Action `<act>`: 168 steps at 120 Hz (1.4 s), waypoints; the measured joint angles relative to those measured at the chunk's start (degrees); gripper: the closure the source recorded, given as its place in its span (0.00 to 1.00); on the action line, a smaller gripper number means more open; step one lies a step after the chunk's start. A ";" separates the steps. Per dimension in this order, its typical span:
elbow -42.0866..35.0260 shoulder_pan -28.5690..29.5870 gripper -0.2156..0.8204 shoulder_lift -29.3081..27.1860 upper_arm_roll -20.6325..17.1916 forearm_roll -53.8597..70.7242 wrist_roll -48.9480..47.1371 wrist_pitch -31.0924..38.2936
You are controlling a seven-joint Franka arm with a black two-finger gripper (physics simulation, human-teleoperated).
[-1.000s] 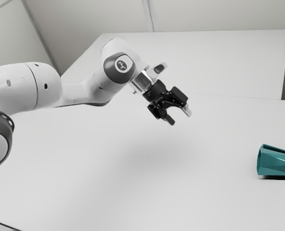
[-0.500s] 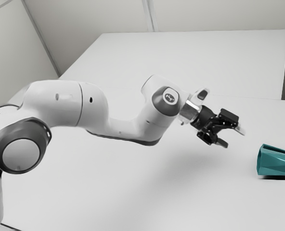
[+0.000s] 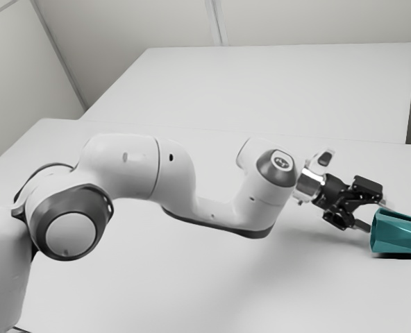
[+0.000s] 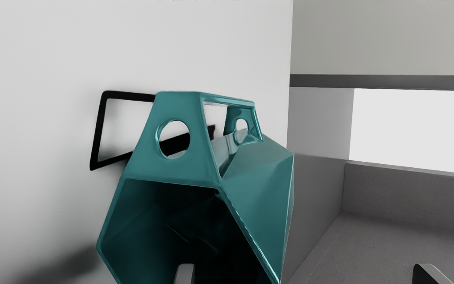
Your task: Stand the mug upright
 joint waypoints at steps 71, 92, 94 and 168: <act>2.90 -2.36 0.76 2.62 0.09 -2.17 2.84 1.21; 3.63 -2.77 0.89 2.13 0.09 -2.01 3.38 1.52; 3.66 -2.84 0.90 2.08 0.09 -1.98 3.43 1.55; -15.95 3.73 0.96 -22.11 0.63 6.50 3.47 1.80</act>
